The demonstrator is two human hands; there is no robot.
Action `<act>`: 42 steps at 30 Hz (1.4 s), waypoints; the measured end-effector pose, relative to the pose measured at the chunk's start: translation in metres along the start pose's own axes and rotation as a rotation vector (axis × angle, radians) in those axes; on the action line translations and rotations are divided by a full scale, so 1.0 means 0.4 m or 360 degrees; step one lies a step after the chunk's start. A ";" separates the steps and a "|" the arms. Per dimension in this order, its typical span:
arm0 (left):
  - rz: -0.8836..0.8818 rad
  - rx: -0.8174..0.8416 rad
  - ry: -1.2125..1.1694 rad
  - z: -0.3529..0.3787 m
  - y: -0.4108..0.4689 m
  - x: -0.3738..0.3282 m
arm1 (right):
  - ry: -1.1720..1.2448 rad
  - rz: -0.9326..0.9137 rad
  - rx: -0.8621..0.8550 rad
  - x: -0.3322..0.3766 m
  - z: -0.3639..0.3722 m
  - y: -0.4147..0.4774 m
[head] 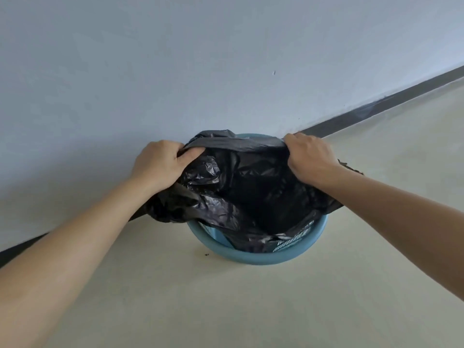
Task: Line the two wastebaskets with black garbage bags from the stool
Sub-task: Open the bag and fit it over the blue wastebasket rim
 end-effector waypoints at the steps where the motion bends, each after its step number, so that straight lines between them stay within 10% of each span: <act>1: 0.0017 -0.0004 -0.0016 -0.003 0.007 0.006 | -0.0012 -0.0029 -0.0026 -0.005 0.002 0.001; 7: -0.0073 0.0020 -0.0392 0.029 0.051 0.028 | 0.0026 -0.0012 -0.0110 -0.015 0.008 0.010; 15: -0.1180 0.0233 -0.1424 0.180 0.067 0.059 | 0.0383 0.0587 0.0282 -0.047 0.044 0.096; 21: -0.0524 0.0919 -0.0682 0.216 0.090 0.061 | 0.0723 0.0696 0.0787 -0.052 0.096 0.120; 27: -0.0335 0.0118 -0.0845 0.118 0.122 0.079 | 0.0985 0.0866 0.0801 -0.061 0.131 0.119; 32: -0.0098 0.1083 -0.0460 0.154 0.074 0.012 | 0.1076 0.0870 0.0629 -0.079 0.131 0.133; 42: -0.0293 0.0463 -0.0030 0.198 0.145 0.018 | 0.0869 0.0636 0.0489 -0.152 0.071 0.119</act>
Point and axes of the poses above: each hand's wrist, its own y-axis towards the middle knuckle, its own z-axis out of the palm, x = y × z, the point moved 4 cm from there along y, towards the middle knuckle, and after that the axes turned 13 degrees about z, right-handed, at the moved point
